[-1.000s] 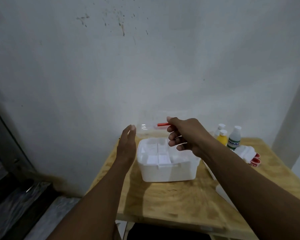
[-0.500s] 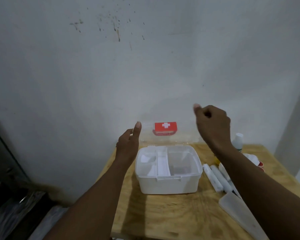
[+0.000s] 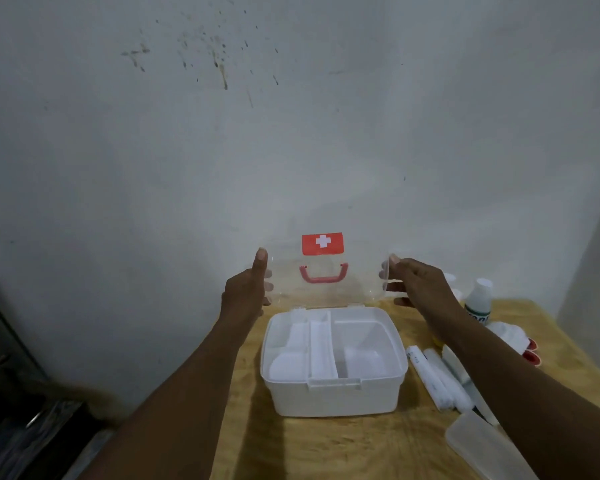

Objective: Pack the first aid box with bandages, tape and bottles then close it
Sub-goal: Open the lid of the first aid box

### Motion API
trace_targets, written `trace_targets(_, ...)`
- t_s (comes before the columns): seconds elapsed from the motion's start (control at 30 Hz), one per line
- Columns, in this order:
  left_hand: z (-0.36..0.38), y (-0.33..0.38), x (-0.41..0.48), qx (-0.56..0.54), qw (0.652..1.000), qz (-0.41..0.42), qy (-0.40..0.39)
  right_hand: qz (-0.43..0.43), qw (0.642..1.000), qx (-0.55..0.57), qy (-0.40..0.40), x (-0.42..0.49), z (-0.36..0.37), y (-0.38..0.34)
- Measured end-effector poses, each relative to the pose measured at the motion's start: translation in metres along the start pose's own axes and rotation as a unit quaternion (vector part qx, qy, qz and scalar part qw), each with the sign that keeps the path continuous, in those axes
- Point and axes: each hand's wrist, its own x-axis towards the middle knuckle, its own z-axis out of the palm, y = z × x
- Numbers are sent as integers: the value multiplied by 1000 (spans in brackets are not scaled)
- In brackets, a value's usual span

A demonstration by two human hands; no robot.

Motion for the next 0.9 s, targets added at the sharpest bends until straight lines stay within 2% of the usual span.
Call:
trace_targets(0.3, 16, -26, 27, -38, 998, -42, -13, 33, 999, -8, 20, 35, 14, 27)
trace_targets(0.6, 18, -49, 30, -26, 996, -72, -37, 75, 996, -43, 15, 45, 18, 53)
trace_targets(0.9, 19, -59, 26, -23, 991, -124, -46, 164, 981, -94, 30, 40, 24, 56)
